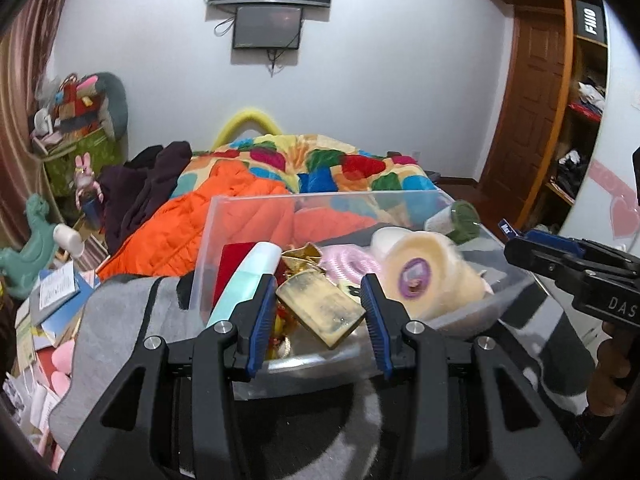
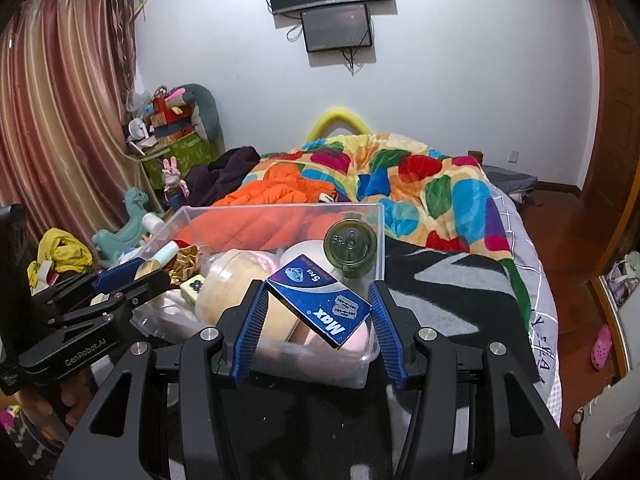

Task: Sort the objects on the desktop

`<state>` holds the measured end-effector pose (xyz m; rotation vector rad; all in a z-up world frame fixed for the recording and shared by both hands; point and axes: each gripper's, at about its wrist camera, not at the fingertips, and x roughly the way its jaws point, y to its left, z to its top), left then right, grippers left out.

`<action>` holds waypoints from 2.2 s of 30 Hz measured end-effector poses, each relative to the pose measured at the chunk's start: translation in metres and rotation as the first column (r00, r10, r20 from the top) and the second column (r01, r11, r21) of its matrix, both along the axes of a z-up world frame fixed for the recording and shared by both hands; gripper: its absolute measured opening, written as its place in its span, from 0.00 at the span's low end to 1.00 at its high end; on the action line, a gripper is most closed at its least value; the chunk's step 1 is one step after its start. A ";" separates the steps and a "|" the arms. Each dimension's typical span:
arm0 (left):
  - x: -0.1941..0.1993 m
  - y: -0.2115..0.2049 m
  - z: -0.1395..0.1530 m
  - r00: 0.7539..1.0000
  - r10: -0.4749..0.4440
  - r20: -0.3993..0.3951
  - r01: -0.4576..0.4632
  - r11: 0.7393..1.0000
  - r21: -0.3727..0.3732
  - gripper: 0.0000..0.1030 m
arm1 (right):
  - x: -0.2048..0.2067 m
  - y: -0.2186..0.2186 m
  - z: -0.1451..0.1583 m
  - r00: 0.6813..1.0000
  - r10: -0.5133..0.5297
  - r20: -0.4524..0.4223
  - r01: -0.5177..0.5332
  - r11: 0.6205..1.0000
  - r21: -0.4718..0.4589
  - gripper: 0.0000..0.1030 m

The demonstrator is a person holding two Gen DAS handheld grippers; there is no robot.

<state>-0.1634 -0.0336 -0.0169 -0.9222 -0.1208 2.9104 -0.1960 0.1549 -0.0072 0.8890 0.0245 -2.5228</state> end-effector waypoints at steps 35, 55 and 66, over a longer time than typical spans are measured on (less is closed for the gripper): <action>0.057 0.012 0.026 0.990 0.042 -0.133 -0.039 0.999 0.023 0.81 | 0.063 -0.013 0.016 0.982 -0.022 -0.189 0.041 0.994 0.100 0.78; 0.123 0.029 0.016 0.986 0.101 -0.136 -0.096 0.995 0.041 0.94 | 0.122 0.030 0.011 0.977 -0.086 -0.195 0.098 0.994 0.057 0.87; 0.147 0.040 0.013 0.980 0.119 -0.162 -0.119 0.993 0.008 0.96 | 0.145 0.028 0.002 0.964 -0.091 -0.249 0.119 0.988 0.099 0.96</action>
